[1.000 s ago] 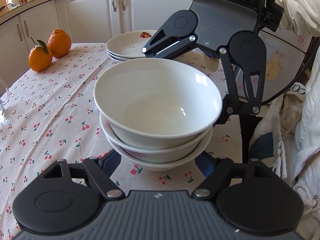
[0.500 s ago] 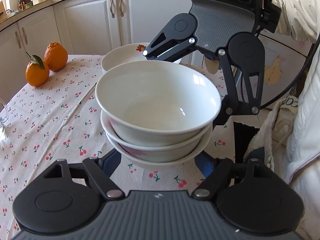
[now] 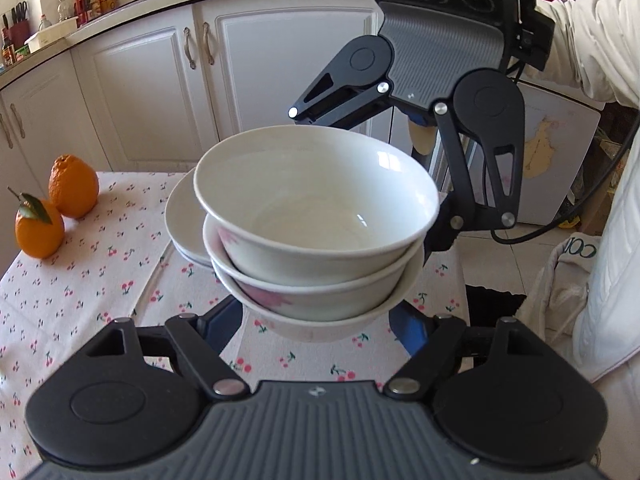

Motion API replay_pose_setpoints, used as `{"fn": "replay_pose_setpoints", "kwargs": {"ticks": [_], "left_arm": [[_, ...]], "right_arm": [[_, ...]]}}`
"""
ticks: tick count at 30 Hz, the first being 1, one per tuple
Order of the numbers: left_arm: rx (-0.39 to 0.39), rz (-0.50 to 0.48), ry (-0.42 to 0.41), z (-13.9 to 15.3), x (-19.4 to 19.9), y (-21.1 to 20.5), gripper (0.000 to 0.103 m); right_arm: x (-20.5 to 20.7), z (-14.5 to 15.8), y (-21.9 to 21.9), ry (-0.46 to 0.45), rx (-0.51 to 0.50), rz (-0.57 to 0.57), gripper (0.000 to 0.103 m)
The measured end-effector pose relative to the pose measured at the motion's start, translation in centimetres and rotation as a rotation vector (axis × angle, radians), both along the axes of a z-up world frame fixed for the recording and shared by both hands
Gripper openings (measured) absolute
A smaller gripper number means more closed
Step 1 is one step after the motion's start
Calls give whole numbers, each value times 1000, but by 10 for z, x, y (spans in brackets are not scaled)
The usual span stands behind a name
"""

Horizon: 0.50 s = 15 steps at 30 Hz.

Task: Organize plates and bowls
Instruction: 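Carry the bowl stack over the plate stack and lower it onto the plates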

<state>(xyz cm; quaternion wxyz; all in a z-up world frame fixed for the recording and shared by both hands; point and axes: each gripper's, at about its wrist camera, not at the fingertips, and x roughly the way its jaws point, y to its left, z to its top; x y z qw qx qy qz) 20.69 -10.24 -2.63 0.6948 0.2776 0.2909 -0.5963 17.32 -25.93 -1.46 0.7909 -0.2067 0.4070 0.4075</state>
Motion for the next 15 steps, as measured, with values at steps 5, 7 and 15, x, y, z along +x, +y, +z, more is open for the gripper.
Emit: {"fn": "replay_pose_setpoints", "kwargs": {"ticks": [5,7,15], "left_arm": [[-14,-41,-24,1,11,-27,80],[-19,-54,-33,2,17,-37,80],[-27,-86,-59,-3,37,-69,79]], "right_arm": [[4,3,-28,-12,-7,-49,88],[7,5,-39,-20,-13,-67,88],[28,2,-74,-42,-30,-134,88]]}}
